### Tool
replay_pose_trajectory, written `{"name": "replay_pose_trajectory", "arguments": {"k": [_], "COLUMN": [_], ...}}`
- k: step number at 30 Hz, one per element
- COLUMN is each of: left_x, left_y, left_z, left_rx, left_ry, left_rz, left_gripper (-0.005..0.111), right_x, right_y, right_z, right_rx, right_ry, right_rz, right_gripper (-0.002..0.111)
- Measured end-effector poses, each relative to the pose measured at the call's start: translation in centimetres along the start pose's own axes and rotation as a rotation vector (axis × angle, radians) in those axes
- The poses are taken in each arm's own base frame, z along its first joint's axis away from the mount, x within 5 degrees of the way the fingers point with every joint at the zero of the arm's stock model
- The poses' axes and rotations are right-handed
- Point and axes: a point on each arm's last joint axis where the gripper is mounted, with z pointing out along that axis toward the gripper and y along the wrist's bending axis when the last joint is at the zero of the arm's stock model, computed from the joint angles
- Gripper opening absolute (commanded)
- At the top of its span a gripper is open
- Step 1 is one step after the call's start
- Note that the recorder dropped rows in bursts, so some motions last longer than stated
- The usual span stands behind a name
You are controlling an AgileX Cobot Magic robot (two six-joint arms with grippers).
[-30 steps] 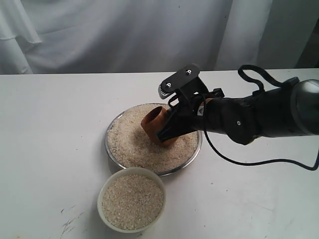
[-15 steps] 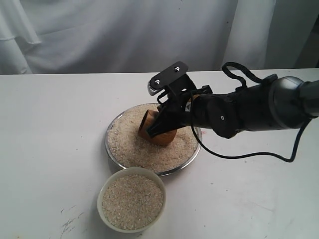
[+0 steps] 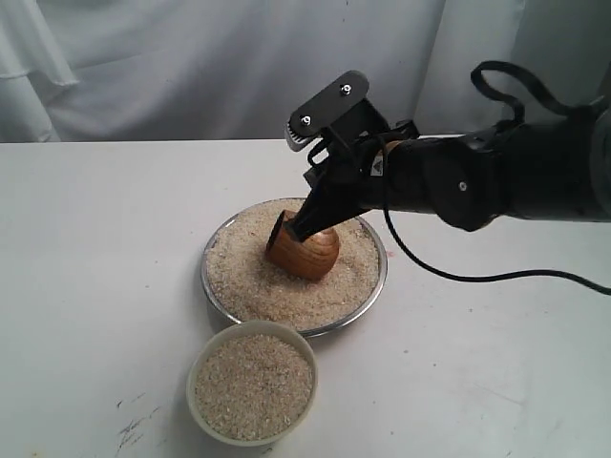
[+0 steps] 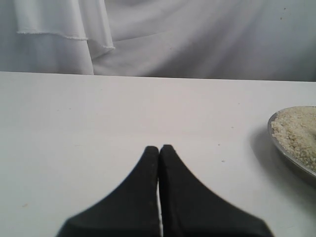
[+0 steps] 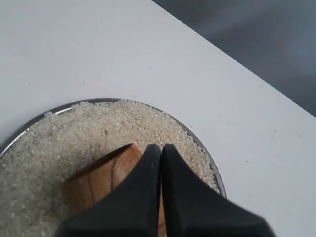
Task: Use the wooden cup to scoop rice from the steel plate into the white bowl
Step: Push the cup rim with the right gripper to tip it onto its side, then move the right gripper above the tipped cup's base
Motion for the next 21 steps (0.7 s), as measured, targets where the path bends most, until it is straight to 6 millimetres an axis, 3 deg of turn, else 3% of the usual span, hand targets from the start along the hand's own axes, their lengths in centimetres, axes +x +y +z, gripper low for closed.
{"name": "replay_pose_trajectory", "arguments": {"k": [3,11,21], "left_x": [0.0,0.0,0.0], "left_y": [0.0,0.0,0.0], "left_z": [0.0,0.0,0.0], "left_rx": [0.0,0.0,0.0], "left_ry": [0.0,0.0,0.0], "left_rz": [0.0,0.0,0.0], "left_gripper": [0.0,0.0,0.0], "right_x": [0.6,3.9,3.7], "right_y": [-1.0,-6.3,-6.3], "right_z": [-0.7,-1.6,-1.7], "right_rx": [-0.01,0.039,0.022], "right_ry": [0.075,0.252,0.216], "right_rz": [-0.034,0.027,0.287], "right_gripper": [0.0,0.0,0.0]}}
